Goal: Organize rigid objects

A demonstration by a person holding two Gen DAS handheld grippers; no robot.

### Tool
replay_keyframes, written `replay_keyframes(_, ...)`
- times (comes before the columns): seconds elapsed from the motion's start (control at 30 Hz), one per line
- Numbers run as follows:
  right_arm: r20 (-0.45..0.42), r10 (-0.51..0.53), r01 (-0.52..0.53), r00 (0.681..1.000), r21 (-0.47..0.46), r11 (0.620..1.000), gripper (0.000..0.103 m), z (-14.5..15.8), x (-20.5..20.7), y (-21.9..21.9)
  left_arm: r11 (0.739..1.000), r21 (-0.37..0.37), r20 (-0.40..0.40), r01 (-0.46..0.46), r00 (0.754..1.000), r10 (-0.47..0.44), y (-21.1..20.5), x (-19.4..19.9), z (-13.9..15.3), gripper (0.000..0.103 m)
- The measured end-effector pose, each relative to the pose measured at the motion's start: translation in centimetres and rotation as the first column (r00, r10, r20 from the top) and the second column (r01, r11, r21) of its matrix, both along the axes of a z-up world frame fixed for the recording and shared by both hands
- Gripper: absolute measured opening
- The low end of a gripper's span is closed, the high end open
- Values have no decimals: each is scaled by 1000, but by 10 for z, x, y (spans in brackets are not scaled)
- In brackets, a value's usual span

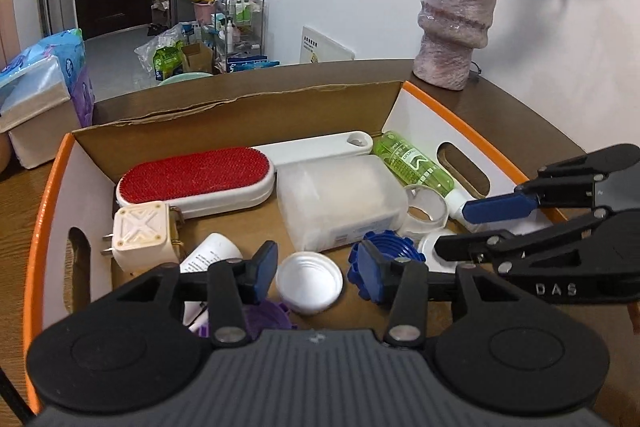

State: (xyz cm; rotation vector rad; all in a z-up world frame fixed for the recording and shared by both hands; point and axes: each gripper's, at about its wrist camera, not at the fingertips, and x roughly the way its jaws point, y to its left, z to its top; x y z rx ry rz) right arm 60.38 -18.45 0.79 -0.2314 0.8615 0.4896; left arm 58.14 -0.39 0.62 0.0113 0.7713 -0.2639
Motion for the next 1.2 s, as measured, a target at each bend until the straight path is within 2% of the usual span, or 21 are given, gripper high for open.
replay_keyframes(0.13,13,-17,17,1000,17,1000,35,17,-2,-5,1000,-1,25,-25,999,25,8,-9,19,51)
replay_keyframes(0.2,36,-27,27,999,18,999,35,30,-8,-8,999,6,51,-42,998,41,13,-17,34,60)
replay_keyframes(0.23,49,-31,30,998,17,999,35,38,-12,-9,999,16,64,-42,997,40,15,-22,40,69)
replay_keyframes(0.27,61,-34,33,998,18,999,36,45,-16,-10,999,31,81,-37,996,35,16,-27,48,71)
replay_keyframes(0.43,153,-42,37,987,31,999,38,84,-45,-11,993,58,134,-101,987,92,28,-57,84,75)
replay_keyframes(0.5,193,-46,36,980,55,998,46,102,-60,-11,990,62,177,-128,977,115,32,-74,101,79)
replay_keyframes(0.57,233,-55,37,971,84,996,58,116,-74,-11,984,58,232,-168,961,150,36,-95,115,82)
replay_keyframes(0.6,271,-63,34,961,110,993,67,123,-84,-13,982,49,263,-185,950,166,37,-106,122,83)
replay_keyframes(0.67,349,-88,35,933,155,987,76,134,-104,-13,974,37,316,-223,928,200,40,-127,132,83)
replay_keyframes(0.73,416,-119,49,901,175,983,76,139,-125,-11,964,46,368,-262,902,228,38,-147,138,83)
replay_keyframes(0.83,483,-144,47,864,206,977,80,140,-152,-9,955,40,451,-293,858,244,34,-178,142,90)
replay_keyframes(0.93,538,-176,55,824,232,971,83,138,-174,-11,952,12,521,-307,814,256,31,-206,141,98)
replay_keyframes(1.0,566,-194,61,801,245,968,86,134,-188,-12,951,-14,550,-308,792,264,29,-223,139,99)
replay_keyframes(1.07,580,-213,61,787,270,961,87,126,-201,-13,952,-43,575,-304,772,272,29,-241,135,103)
replay_keyframes(1.2,598,-234,42,766,317,947,90,108,-229,-18,951,-75,630,-299,725,278,24,-269,123,103)
